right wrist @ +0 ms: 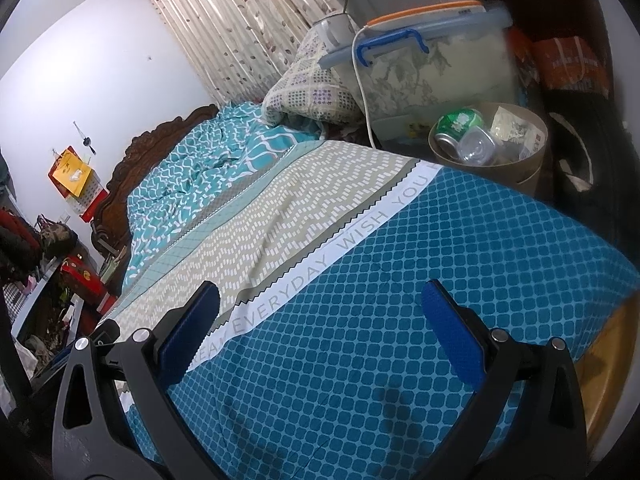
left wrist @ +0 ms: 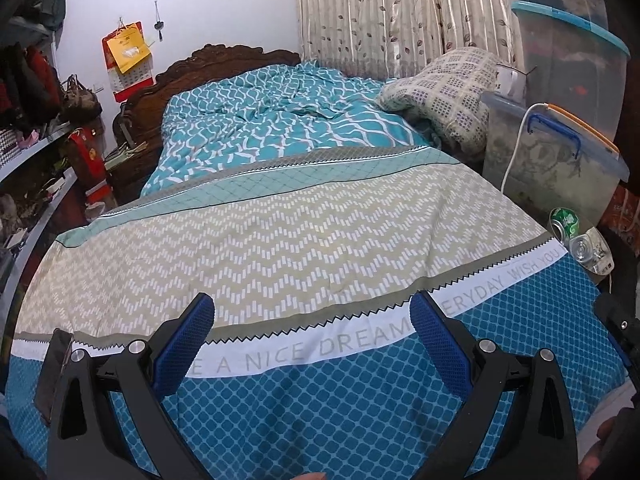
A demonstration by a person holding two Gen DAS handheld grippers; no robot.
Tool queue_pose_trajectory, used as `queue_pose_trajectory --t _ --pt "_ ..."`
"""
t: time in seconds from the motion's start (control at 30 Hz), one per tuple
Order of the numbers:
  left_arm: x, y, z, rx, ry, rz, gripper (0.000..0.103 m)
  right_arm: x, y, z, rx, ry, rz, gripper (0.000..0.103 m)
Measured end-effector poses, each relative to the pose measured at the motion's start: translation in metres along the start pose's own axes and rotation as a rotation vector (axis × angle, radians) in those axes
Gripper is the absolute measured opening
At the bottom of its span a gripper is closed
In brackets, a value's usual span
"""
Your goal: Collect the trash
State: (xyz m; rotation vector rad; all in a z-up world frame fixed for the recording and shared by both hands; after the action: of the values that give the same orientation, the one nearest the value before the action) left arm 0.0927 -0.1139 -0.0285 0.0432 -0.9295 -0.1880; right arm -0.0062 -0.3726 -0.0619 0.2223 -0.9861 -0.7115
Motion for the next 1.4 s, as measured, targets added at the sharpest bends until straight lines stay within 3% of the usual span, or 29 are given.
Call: queue_pose_trajectory --t 0.53,1.4 --pt "0.0 -0.001 0.001 0.042 -0.001 -0.02 0.094 0.004 0.016 0.015 0.009 -0.052 0.063 0.1" --pt "-0.009 -0.015 -0.002 -0.01 0.041 -0.055 0.094 0.004 0.009 0.009 0.013 -0.035 0.046 0.1"
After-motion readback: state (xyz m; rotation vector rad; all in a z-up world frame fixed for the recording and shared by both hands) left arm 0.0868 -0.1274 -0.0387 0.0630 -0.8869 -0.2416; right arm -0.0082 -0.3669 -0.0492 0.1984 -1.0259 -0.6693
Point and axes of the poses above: each gripper's, at about its wrist camera, not at the fingertips, and z roughly against the way its jaws point, y to its left, x to its top, the point moved 9 cm from there along -z, roughly the way its jaws point, and after that the axes turned 3 degrees about -y, right-handed, at the moved point
